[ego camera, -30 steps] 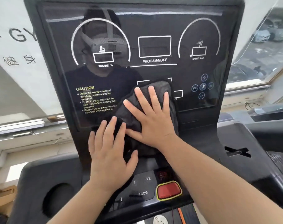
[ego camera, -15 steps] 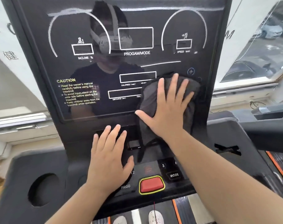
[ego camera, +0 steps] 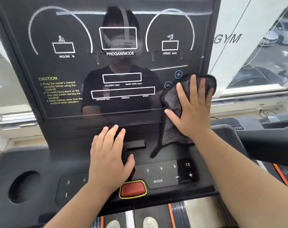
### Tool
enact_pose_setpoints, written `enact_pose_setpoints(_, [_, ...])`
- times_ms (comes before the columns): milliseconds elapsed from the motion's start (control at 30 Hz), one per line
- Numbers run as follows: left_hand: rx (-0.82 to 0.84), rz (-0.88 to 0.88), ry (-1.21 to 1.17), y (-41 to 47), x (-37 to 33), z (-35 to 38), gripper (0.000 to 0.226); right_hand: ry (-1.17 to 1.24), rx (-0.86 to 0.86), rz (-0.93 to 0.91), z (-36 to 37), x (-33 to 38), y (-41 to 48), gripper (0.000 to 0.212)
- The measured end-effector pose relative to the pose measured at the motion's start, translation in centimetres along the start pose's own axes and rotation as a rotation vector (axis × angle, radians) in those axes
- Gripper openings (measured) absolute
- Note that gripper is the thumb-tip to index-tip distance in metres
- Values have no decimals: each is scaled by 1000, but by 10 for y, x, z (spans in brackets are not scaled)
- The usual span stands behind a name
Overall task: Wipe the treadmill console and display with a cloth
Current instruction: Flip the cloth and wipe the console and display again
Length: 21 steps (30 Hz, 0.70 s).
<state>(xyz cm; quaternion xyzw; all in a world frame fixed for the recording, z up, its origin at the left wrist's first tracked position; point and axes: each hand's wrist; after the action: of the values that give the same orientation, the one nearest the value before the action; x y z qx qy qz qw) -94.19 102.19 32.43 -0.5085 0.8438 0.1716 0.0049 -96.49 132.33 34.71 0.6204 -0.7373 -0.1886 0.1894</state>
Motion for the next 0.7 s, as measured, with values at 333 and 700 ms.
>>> enact_pose_setpoints(333, [8, -71, 25, -2, -3, -2, 70, 98, -13, -331, 1, 108, 10, 90])
enact_pose_setpoints(700, [-125, -99, -22, 8, -10, 2, 58, -42, -27, -119, 0, -8, 1, 95])
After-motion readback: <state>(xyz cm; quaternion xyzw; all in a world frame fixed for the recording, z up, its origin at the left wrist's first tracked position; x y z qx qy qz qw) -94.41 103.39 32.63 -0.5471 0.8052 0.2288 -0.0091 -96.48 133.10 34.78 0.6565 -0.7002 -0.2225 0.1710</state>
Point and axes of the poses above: each hand's wrist, its own y-axis towards the middle knuckle, its own z-axis out of the palm, x = y × z, and after that the axes turned 3 degrees about y, right-handed
